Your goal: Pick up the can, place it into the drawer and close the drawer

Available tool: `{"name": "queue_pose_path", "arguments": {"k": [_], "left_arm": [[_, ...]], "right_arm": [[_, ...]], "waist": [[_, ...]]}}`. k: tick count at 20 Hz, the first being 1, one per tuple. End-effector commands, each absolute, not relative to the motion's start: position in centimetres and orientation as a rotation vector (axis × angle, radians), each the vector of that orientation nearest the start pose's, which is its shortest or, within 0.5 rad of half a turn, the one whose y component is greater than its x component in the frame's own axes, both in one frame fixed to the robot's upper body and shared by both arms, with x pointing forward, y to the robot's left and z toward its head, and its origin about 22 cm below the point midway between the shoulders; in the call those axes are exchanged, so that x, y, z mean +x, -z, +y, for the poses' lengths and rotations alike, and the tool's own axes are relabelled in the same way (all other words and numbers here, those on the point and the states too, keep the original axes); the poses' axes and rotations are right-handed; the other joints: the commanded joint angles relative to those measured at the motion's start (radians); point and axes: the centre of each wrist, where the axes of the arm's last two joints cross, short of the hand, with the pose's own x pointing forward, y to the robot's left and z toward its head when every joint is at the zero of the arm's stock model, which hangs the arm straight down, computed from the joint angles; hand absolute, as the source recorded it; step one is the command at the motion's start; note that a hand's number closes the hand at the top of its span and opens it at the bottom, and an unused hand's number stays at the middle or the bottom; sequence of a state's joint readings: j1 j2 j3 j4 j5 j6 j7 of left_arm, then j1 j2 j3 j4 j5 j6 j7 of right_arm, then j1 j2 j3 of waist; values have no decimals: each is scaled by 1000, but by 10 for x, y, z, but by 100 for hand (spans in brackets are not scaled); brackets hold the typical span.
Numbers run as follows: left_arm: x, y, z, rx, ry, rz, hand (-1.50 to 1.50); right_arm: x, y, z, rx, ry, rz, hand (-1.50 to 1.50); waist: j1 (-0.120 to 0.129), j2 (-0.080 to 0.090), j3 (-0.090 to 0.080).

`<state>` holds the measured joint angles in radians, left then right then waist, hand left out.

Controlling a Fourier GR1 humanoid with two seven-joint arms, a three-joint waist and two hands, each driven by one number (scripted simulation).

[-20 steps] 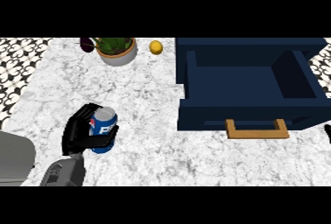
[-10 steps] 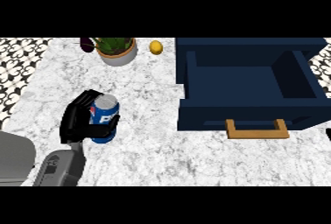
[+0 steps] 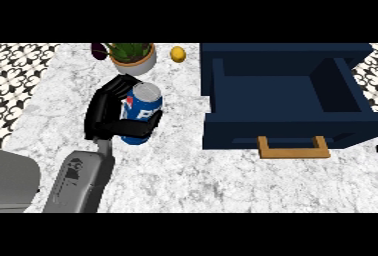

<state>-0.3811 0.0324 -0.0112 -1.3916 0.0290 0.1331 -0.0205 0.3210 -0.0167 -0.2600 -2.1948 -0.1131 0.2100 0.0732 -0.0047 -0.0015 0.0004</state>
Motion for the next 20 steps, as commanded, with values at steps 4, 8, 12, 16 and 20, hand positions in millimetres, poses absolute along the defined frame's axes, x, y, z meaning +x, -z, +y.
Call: {"name": "queue_pose_path", "arguments": {"k": [4,8,12,16,20], "left_arm": [[341,-116,129,-64,95,-1766,150],[343,-144,101,-71,120,-1787,150],[366,-184,77,-55,174,-1836,150],[380,-217,52,-36,156,-1833,150],[383,-200,35,-30,176,-1799,150]], "right_arm": [[134,-106,-301,-178,34,-1827,-150],[138,-96,-309,-171,30,-1827,-150],[132,-100,-301,-187,36,-1829,-150],[147,-105,-310,-196,30,-1838,-150],[128,-92,-324,-200,30,-1831,-150]], "waist": [[-5,0,0],[-7,0,0],[-13,1,0],[-14,3,0],[-21,2,0]]}}
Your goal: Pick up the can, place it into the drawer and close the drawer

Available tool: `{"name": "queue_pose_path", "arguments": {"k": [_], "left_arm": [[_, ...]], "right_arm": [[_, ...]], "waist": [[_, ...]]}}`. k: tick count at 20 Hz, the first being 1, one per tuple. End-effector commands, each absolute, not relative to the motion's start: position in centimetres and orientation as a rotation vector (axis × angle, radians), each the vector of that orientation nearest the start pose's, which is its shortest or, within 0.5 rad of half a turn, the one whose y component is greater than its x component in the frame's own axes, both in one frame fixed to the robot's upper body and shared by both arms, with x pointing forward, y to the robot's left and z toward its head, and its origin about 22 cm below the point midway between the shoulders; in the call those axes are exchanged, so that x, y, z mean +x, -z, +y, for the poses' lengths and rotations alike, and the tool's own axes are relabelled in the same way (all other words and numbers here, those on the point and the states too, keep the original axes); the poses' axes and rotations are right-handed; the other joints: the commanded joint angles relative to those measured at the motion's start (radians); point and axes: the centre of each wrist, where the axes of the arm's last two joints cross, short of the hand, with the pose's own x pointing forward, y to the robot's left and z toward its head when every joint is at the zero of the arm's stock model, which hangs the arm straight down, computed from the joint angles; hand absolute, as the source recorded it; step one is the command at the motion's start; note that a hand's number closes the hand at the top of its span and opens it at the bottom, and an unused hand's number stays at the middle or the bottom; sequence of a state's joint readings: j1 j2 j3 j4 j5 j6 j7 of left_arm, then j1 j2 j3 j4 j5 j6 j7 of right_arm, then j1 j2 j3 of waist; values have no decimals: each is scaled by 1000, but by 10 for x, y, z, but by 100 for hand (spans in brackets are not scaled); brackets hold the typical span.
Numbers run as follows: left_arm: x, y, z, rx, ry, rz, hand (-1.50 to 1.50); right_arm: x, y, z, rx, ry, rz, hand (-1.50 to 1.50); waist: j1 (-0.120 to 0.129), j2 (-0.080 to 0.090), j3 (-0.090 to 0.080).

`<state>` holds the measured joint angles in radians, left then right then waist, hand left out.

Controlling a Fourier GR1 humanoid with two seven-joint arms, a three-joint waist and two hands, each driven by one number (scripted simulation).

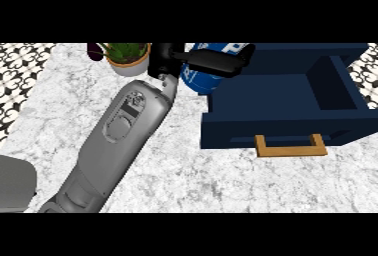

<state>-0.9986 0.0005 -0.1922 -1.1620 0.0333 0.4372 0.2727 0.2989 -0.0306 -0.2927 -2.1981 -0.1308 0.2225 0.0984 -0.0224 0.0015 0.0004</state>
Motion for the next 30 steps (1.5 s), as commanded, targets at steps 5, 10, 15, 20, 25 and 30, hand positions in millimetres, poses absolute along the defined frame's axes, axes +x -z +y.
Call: {"name": "queue_pose_path", "arguments": {"k": [5,10,15,20,25,30], "left_arm": [[393,-227,6,-16,184,-1803,150],[403,-247,-9,11,183,-1786,150],[415,-248,-14,36,216,-1793,150],[422,-231,-14,47,241,-1779,150],[424,-220,-16,71,247,-1734,150],[425,-229,-24,153,260,-1763,150]], "right_arm": [[148,-105,-299,-177,57,-1830,-150],[135,-96,-301,-178,26,-1839,-150],[151,-109,-303,-176,-3,-1840,-150],[162,-97,-307,-177,9,-1839,-150],[157,-104,-297,-153,17,-1858,-150],[168,-107,-301,-160,8,-1851,-150]], "waist": [[-9,2,0],[-18,3,1],[-25,9,1],[-26,12,1],[-51,14,2],[-68,19,2]]}}
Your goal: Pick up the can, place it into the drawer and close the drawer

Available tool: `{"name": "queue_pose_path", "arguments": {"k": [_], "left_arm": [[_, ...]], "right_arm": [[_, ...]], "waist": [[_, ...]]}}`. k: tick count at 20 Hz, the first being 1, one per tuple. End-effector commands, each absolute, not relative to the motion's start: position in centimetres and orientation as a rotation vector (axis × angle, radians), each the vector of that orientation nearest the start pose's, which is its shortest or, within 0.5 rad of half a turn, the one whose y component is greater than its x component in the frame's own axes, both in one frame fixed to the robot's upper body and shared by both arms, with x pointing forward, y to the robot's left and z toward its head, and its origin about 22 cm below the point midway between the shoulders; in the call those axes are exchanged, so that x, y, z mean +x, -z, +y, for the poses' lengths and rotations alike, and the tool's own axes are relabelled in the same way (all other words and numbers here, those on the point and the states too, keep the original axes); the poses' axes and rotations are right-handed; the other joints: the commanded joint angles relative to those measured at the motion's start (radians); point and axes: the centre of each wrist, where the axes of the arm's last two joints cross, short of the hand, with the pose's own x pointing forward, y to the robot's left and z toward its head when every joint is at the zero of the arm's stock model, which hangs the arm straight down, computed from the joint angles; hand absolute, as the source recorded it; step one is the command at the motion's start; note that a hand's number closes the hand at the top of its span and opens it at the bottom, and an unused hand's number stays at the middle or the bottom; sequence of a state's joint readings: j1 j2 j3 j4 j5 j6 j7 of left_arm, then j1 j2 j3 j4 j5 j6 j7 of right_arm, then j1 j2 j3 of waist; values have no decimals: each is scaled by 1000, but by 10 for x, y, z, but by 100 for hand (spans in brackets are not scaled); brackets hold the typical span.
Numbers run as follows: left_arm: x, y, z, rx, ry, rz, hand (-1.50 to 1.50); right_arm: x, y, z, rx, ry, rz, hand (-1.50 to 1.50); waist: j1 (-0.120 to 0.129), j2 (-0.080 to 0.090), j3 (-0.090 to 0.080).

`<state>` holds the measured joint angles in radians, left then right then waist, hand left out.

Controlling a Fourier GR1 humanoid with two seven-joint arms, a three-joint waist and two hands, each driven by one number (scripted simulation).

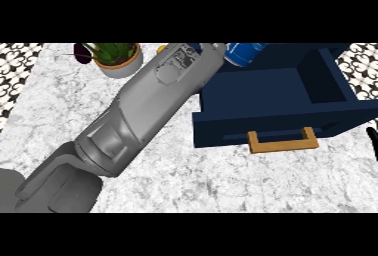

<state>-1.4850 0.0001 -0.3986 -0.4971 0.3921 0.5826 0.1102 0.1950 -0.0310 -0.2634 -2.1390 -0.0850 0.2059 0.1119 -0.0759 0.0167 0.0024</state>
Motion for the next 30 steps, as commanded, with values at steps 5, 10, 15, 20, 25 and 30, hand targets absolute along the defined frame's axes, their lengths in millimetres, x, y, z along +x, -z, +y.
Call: {"name": "queue_pose_path", "arguments": {"k": [5,10,15,20,25,30], "left_arm": [[425,-221,-24,168,237,-1774,150],[424,-196,-21,235,288,-1760,150],[430,-179,-9,251,319,-1788,150],[426,-167,-10,303,281,-1779,-150],[425,-163,-9,332,209,-1755,-150],[430,-159,-3,358,204,-1783,-150]], "right_arm": [[176,-109,-304,-158,-20,-1844,-150],[185,-102,-292,-139,-10,-1853,-150],[185,-104,-285,-149,-11,-1882,-150],[195,-109,-303,-146,-26,-1874,-150],[185,-105,-290,-126,-41,-1879,-150],[185,-116,-289,-143,-58,-1874,-150]], "waist": [[-21,6,1],[-24,5,1],[-29,13,0],[-42,12,1],[-52,11,1],[-55,18,0]]}}
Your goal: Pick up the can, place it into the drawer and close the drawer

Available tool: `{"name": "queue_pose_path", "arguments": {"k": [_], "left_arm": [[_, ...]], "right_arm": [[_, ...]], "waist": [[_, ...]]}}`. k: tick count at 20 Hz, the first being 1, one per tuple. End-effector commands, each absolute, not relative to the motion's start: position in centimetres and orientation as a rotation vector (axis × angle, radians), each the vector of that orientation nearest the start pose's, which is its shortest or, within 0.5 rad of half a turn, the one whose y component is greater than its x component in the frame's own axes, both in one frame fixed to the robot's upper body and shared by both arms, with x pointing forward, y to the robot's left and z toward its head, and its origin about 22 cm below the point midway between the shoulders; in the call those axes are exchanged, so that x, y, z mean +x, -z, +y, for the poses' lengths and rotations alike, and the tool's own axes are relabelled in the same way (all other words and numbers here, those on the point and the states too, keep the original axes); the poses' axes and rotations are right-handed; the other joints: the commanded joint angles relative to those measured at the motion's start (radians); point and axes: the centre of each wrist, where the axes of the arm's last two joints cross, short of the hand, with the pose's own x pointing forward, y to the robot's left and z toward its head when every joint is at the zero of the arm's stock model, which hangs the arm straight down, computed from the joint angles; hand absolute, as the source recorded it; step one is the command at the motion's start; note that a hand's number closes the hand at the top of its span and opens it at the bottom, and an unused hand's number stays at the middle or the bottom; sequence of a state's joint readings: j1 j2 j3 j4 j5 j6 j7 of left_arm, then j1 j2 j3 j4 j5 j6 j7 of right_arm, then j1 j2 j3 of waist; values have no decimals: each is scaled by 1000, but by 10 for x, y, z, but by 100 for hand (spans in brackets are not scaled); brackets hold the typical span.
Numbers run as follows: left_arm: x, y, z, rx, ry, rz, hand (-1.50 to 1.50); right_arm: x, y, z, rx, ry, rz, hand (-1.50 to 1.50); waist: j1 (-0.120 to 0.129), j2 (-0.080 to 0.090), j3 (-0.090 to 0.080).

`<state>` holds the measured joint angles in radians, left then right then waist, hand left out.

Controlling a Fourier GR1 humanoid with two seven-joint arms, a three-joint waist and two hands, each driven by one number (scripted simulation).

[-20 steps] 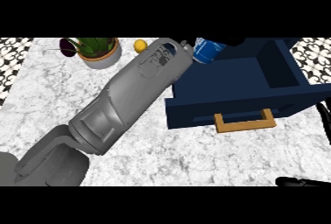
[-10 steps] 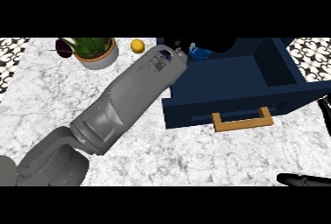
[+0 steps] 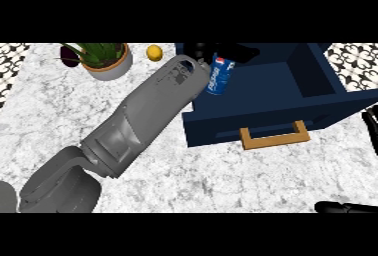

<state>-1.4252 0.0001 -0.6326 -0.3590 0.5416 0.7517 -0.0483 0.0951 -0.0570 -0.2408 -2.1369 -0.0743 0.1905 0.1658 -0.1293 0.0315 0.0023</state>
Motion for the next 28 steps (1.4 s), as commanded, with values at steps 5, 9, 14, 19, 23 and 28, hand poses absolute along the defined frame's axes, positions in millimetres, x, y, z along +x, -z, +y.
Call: {"name": "queue_pose_path", "arguments": {"k": [5,9,14,19,23,28], "left_arm": [[431,-158,0,332,162,-1770,-150],[428,-168,-8,293,121,-1766,-150],[425,-164,-8,245,80,-1770,-150],[422,-186,-20,242,42,-1812,-150],[422,-174,-15,225,22,-1810,-150],[419,-184,-21,226,54,-1810,-150]], "right_arm": [[174,-129,-291,-234,-129,-1944,-150],[178,-144,-286,-369,-298,-1986,-150],[175,-155,-279,-449,-400,-2027,-150],[189,-156,-270,-541,-579,-2020,-150],[199,-144,-271,-702,-683,-1949,-150],[216,-137,-251,-865,-856,-1868,-150]], "waist": [[6,-2,-1],[7,0,-2],[20,-6,-2],[39,-8,-1],[65,-12,-1],[109,-24,-2]]}}
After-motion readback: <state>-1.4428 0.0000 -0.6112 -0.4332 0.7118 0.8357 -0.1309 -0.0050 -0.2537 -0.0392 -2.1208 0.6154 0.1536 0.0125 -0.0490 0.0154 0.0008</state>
